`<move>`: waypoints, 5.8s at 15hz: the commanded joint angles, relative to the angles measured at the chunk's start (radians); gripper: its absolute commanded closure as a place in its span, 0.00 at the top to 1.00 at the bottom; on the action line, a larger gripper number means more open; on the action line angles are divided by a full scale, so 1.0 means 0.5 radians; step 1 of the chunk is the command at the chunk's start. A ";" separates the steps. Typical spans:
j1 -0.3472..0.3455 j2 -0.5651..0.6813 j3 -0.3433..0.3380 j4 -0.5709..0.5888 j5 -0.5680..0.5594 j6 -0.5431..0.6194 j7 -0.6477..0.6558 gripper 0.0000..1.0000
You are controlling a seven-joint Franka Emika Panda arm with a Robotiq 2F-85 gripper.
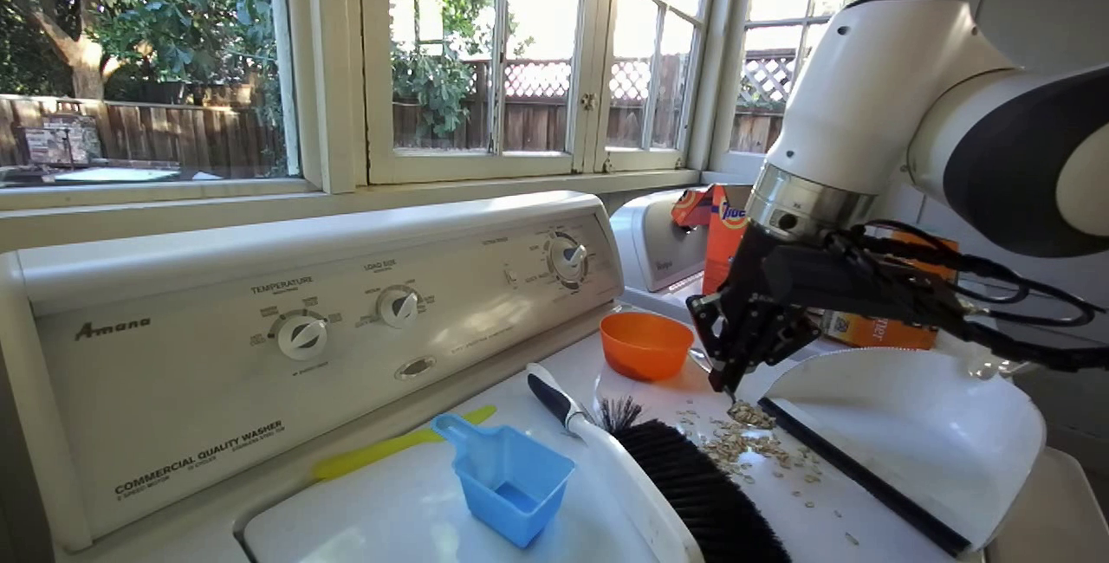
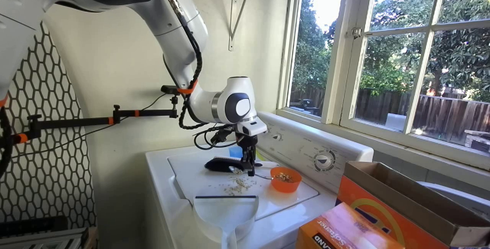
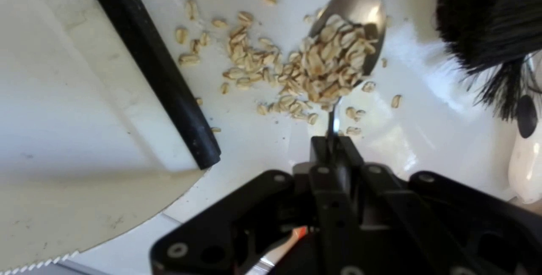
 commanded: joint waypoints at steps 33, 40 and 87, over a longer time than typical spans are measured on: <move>0.024 0.096 -0.262 0.292 -0.388 -0.031 0.684 0.02; 0.100 0.244 -0.364 0.472 -0.474 -0.063 0.873 0.02; 0.187 0.635 -0.028 1.099 -1.998 -1.309 1.971 0.02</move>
